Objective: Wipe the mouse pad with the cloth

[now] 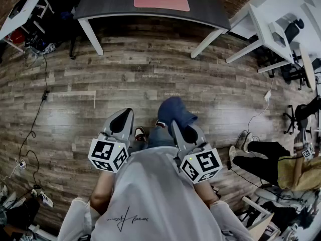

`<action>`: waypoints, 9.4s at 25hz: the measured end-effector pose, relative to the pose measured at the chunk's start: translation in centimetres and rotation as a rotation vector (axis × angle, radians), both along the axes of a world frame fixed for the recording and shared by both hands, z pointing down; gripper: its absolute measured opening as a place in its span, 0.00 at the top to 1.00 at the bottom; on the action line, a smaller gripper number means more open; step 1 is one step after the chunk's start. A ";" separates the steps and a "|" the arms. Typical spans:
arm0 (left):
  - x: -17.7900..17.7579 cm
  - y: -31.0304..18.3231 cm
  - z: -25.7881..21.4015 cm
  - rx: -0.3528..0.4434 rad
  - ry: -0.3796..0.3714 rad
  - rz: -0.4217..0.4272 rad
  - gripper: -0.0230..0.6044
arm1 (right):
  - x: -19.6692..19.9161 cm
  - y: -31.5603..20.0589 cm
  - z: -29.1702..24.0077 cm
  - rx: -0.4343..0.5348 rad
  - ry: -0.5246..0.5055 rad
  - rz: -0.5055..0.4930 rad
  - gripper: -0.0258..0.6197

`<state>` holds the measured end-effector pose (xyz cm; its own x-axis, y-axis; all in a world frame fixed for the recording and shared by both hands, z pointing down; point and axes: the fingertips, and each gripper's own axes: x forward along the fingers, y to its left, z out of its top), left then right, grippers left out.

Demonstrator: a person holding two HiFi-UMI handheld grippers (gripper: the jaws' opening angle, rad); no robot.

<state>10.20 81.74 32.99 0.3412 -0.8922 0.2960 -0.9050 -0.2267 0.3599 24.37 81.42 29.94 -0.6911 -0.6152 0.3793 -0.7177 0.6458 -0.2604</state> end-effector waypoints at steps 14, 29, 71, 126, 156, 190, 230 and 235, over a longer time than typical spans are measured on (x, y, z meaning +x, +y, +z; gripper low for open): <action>-0.1 -5.0 -0.3 -0.010 -0.018 0.013 0.94 | -0.7 -6.2 0.6 0.007 -0.006 0.030 0.92; 2.4 -20.6 0.0 -0.055 -0.030 0.049 0.94 | 0.6 -21.7 1.6 -0.042 -0.038 0.026 0.92; -5.4 -50.6 0.8 -0.066 0.040 0.074 0.94 | -6.7 -51.1 2.2 -0.106 -0.065 0.058 0.91; -19.3 -79.7 1.0 -0.113 0.033 0.024 0.94 | -16.3 -84.9 2.8 -0.163 -0.118 0.109 0.91; -20.0 -86.2 3.5 -0.203 0.045 -0.035 0.94 | -13.6 -104.0 10.5 -0.053 0.236 0.169 0.91; -20.6 -85.4 4.6 -0.269 0.031 -0.043 0.94 | -25.2 -103.7 26.2 -0.019 0.770 -0.160 0.91; -25.1 -82.8 4.6 -0.259 0.027 -0.117 0.94 | -28.7 -103.6 26.3 -0.048 0.736 -0.157 0.91; -25.9 -82.0 4.6 -0.262 0.029 -0.128 0.94 | -29.7 -103.1 26.5 -0.042 0.738 -0.164 0.91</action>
<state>-15.65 -0.27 37.63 0.2423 -0.8231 0.5136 -0.9088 -0.0071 0.4172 -5.37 -21.66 56.40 -0.3299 -0.5012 0.8000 -0.6105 0.7596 0.2241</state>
